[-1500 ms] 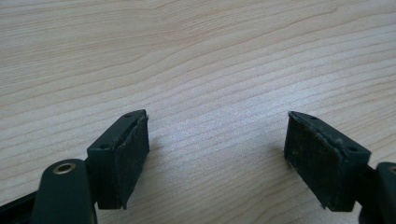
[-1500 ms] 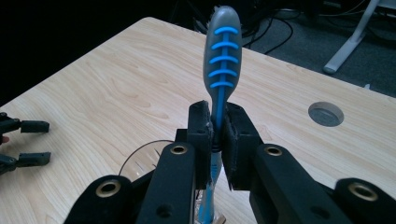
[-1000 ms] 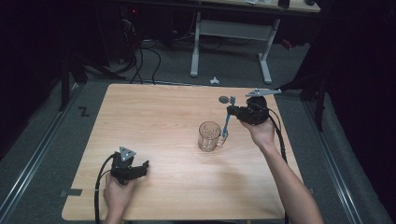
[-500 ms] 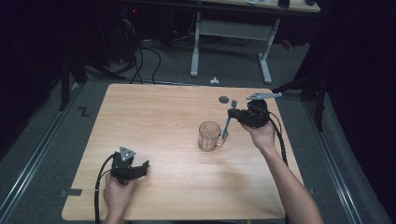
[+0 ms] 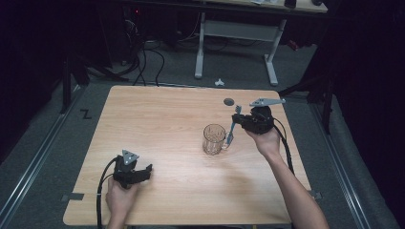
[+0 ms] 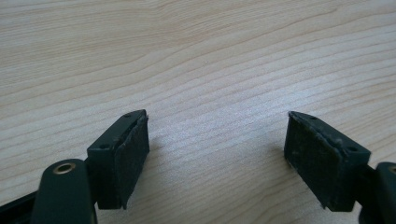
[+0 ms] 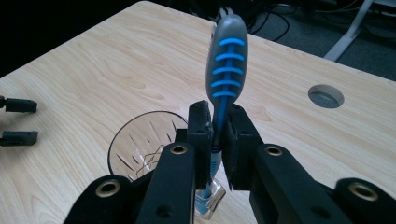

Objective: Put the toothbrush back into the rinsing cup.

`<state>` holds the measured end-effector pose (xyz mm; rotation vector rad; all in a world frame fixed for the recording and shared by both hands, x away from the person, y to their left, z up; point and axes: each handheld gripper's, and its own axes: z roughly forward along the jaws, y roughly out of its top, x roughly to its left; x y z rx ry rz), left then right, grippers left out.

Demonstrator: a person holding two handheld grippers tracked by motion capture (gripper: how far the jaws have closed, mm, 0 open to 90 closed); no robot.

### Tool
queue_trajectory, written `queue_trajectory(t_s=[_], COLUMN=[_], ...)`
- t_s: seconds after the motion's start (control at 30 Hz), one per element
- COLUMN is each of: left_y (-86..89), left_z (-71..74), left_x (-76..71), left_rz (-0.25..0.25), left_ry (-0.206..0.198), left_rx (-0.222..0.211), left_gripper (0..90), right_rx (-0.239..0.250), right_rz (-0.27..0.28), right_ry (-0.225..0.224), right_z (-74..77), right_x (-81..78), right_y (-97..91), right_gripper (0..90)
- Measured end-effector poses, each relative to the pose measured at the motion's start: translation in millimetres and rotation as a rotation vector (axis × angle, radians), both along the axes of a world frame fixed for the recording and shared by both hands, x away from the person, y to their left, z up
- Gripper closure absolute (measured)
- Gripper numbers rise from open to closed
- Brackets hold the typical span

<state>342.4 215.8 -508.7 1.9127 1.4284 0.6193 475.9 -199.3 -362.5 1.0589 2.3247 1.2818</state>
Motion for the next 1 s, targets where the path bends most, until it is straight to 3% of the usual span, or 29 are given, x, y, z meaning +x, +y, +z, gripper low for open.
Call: queue_trajectory(t_s=[0.3, 0.47, 1.0], left_y=[0.0, 0.0, 0.0], left_z=[0.0, 0.0, 0.0], left_x=[0.0, 0.0, 0.0], left_rz=[0.000, 0.000, 0.000], left_ry=[0.000, 0.000, 0.000], left_rx=[0.000, 0.000, 0.000], left_gripper=[22.8, 22.8, 22.8], right_rx=[0.001, -0.017, 0.005], right_rz=[-0.004, -0.003, -0.012], right_ry=[-0.002, -0.027, -0.045], right_z=[-7.9, -12.7, -22.5], right_x=[-2.0, -6.2, -10.2], right_y=[1.0, 2.5, 1.1], right_gripper=[82.4, 82.4, 82.5])
